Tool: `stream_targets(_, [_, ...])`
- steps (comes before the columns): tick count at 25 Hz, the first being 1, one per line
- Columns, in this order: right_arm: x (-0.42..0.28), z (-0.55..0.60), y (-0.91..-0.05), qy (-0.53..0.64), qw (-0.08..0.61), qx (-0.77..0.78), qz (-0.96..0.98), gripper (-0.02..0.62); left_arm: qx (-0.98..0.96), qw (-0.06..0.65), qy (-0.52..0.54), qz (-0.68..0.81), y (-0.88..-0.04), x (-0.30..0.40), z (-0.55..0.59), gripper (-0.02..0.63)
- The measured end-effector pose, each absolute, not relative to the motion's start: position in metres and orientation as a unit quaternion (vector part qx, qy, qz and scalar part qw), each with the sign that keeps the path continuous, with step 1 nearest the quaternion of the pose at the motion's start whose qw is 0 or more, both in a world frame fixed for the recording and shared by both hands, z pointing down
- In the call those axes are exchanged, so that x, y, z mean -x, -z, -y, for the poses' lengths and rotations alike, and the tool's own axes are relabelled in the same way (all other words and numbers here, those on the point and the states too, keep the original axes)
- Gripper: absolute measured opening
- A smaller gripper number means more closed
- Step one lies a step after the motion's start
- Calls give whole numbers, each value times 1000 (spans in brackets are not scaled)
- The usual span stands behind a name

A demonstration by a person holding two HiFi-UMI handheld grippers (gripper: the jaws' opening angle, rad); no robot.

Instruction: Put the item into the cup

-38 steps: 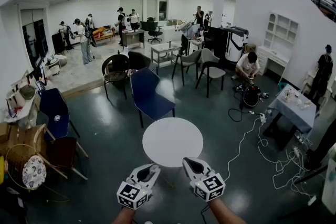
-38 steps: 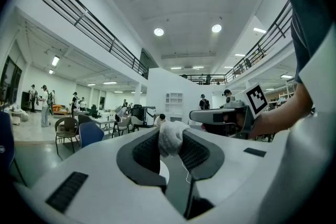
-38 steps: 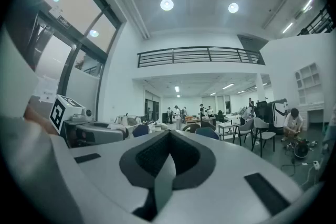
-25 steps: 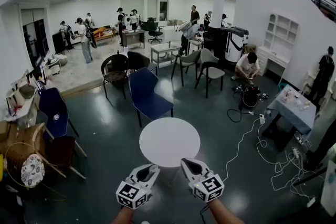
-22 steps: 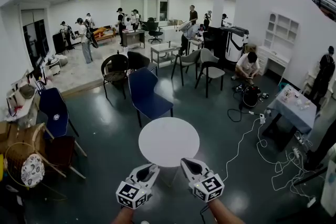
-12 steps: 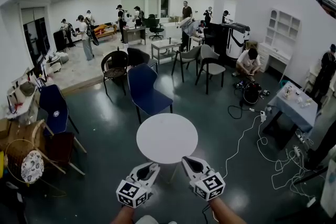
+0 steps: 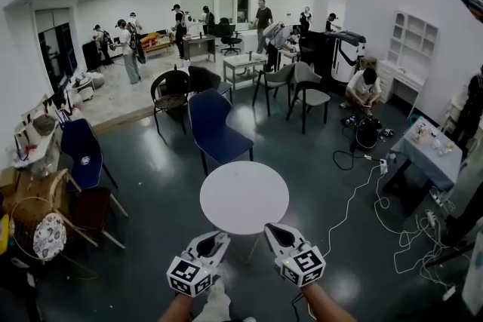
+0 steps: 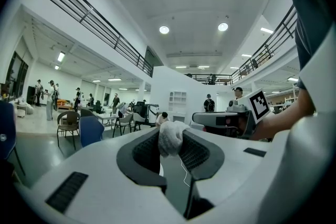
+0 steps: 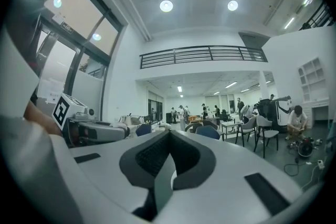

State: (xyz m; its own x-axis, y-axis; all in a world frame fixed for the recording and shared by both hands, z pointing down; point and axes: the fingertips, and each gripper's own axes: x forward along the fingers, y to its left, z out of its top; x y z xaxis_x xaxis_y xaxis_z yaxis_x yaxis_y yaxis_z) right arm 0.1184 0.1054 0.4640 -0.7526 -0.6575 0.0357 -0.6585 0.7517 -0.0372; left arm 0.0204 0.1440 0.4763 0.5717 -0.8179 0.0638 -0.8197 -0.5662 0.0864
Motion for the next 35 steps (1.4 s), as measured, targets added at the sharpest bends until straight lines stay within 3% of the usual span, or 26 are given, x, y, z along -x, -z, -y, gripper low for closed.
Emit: stream_targets(35, [-27, 184, -467, -46, 33, -387, 920, 9, -895, 73, 11, 440, -461, 77, 151, 89])
